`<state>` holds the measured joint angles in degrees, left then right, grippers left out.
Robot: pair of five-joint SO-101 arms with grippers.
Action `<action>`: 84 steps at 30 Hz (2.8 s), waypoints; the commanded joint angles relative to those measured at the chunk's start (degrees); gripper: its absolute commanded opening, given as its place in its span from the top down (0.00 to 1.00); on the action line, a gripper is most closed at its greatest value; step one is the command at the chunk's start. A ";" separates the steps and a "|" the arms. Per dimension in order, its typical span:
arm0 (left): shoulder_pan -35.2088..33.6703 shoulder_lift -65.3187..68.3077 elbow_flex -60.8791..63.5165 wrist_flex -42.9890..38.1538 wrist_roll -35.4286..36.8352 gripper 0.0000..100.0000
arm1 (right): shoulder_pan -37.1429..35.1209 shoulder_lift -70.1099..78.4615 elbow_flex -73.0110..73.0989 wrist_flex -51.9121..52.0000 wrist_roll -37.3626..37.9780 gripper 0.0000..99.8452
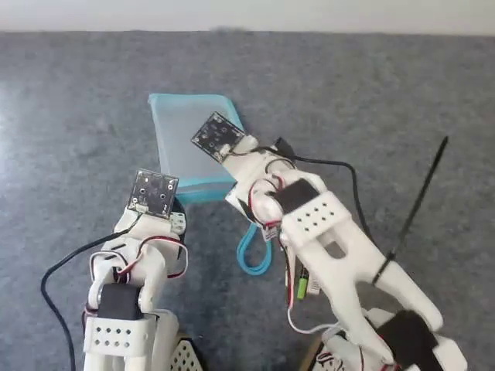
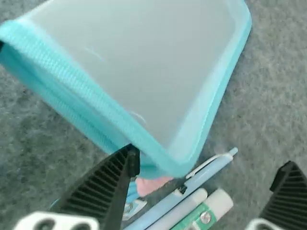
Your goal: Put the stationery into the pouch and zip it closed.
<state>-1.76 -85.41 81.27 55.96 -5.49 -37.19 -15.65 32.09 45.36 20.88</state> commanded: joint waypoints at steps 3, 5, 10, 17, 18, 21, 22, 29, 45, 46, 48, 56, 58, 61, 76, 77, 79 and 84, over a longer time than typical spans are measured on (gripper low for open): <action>0.35 -0.79 -3.65 0.18 -0.70 0.99 | -2.51 2.95 -6.24 -1.45 3.78 0.58; 0.44 -0.79 -3.65 0.35 -0.70 0.99 | -2.42 4.79 -7.91 -1.80 3.60 0.58; 0.53 -0.79 -3.65 0.44 -1.05 0.99 | -0.84 11.56 -13.36 -2.77 3.43 0.59; 0.53 -0.79 -3.47 0.26 -1.05 0.99 | 0.40 15.87 -17.58 -2.77 0.62 0.85; 0.53 -0.79 -3.47 0.18 -1.05 0.99 | 0.75 15.78 -17.67 -2.77 0.62 0.90; 0.35 -0.79 -3.38 0.18 -0.97 0.99 | 2.24 15.16 -18.37 -1.54 0.62 0.99; 0.09 -0.79 -3.38 0.18 -0.97 0.99 | 2.51 14.55 -18.55 -0.13 0.62 0.98; -3.87 -0.79 -7.52 0.70 0.18 0.75 | 4.00 8.40 -26.55 17.54 -2.99 0.99; -3.69 -0.79 -19.30 6.86 1.85 0.68 | 3.65 6.37 -23.38 21.05 -4.04 0.99; -3.52 -0.70 -19.30 6.24 1.85 0.68 | 3.65 5.93 -23.12 21.49 -4.04 0.99; -3.60 -0.44 -19.30 4.22 1.85 0.68 | 3.47 4.09 -21.98 21.85 -4.04 0.99; -3.43 -0.35 -19.21 2.99 1.85 0.68 | -1.36 -8.84 -13.54 21.93 -3.87 0.99; -3.34 -0.44 -19.21 3.16 1.85 0.68 | -1.98 -9.19 -12.84 21.93 -3.78 0.99; -3.34 -0.70 -20.62 5.54 1.85 0.68 | -2.15 -7.78 -12.40 21.85 -3.52 0.99; -4.75 -0.62 -14.20 0.88 -1.23 0.68 | -2.51 -9.63 -13.36 24.40 -2.46 0.99; -5.54 -0.35 -13.23 -0.53 -1.49 0.68 | -3.30 -10.59 -13.27 25.01 -1.93 0.99; -6.15 -0.35 -12.35 -1.05 -1.58 0.68 | -4.53 -12.00 -13.19 26.15 -1.23 0.99; -6.42 -0.35 -12.00 -1.32 -2.29 0.73 | -5.67 -13.32 -12.13 26.51 -0.44 0.99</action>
<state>-7.65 -85.76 69.49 56.66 -7.08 -42.02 -25.41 20.22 71.38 19.12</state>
